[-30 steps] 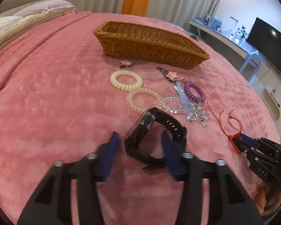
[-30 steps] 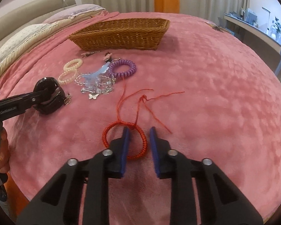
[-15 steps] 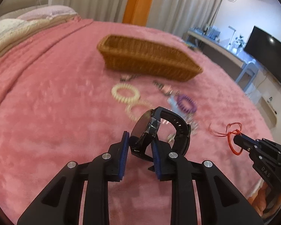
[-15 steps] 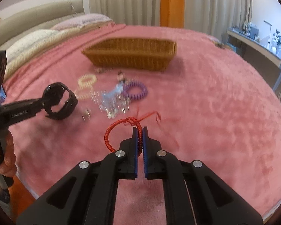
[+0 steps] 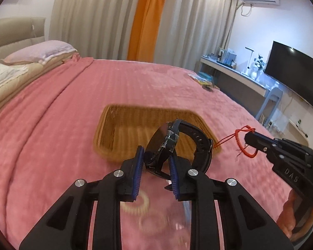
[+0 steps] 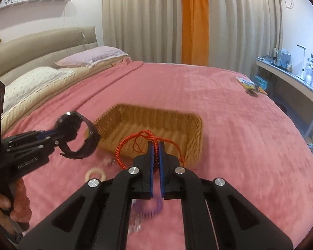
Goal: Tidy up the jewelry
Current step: 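Carry the watch and red string into the basket and open both tools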
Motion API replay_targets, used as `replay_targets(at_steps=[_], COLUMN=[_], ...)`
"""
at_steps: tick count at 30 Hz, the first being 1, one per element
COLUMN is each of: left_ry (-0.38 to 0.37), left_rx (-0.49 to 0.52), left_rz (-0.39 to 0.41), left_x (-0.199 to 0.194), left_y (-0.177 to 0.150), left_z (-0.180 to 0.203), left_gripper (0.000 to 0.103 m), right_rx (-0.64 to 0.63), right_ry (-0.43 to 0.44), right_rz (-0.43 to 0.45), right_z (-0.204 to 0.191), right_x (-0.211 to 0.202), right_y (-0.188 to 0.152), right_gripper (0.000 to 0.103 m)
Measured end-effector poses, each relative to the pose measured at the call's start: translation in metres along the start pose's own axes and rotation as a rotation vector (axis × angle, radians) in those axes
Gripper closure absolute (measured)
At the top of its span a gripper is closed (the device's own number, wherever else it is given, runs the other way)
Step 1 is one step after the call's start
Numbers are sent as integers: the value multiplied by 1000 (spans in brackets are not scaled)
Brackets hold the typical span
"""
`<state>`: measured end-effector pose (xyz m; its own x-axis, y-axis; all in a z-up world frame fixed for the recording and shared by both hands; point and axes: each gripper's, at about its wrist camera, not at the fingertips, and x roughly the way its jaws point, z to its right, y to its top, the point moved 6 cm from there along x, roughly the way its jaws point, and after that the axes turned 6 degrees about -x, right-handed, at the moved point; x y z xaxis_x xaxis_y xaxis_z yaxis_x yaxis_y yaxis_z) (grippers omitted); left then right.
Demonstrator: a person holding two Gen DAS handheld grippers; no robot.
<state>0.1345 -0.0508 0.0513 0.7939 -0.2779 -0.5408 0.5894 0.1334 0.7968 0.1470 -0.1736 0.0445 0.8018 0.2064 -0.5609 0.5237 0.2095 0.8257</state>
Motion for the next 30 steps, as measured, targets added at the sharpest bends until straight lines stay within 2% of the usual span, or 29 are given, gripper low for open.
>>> replay_targets(at_steps=[6, 11, 14, 20, 22, 25, 28, 30], left_ry=[23, 52, 46, 63, 56, 35, 9, -8], left_rx=[-16, -37, -44, -28, -22, -20, -20, -32], left_rz=[0, -58, -91, -147, -161, -143, -122, -111], left_x=[68, 119, 135, 152, 151, 137, 116, 102], left_y=[29, 26, 15, 3, 0, 1, 6, 7], left_z=[-15, -34, -41, -44, -43, -40, -35, -34], left_gripper=[81, 81, 81, 80, 75, 56, 54, 53], right_rx=[42, 84, 102, 98, 103, 117, 119, 116], right_ry=[58, 78, 81, 87, 94, 106, 112, 105], right_rz=[-51, -157, -210, -292, -318, -347, -328, -311], right_z=[11, 16, 20, 22, 23, 24, 25, 24], right_x=[80, 142, 165, 182, 183, 178, 160, 144], right_y=[29, 16, 1, -20, -24, -24, -20, -18], right_gripper=[100, 100, 100, 99, 99, 90, 76, 62])
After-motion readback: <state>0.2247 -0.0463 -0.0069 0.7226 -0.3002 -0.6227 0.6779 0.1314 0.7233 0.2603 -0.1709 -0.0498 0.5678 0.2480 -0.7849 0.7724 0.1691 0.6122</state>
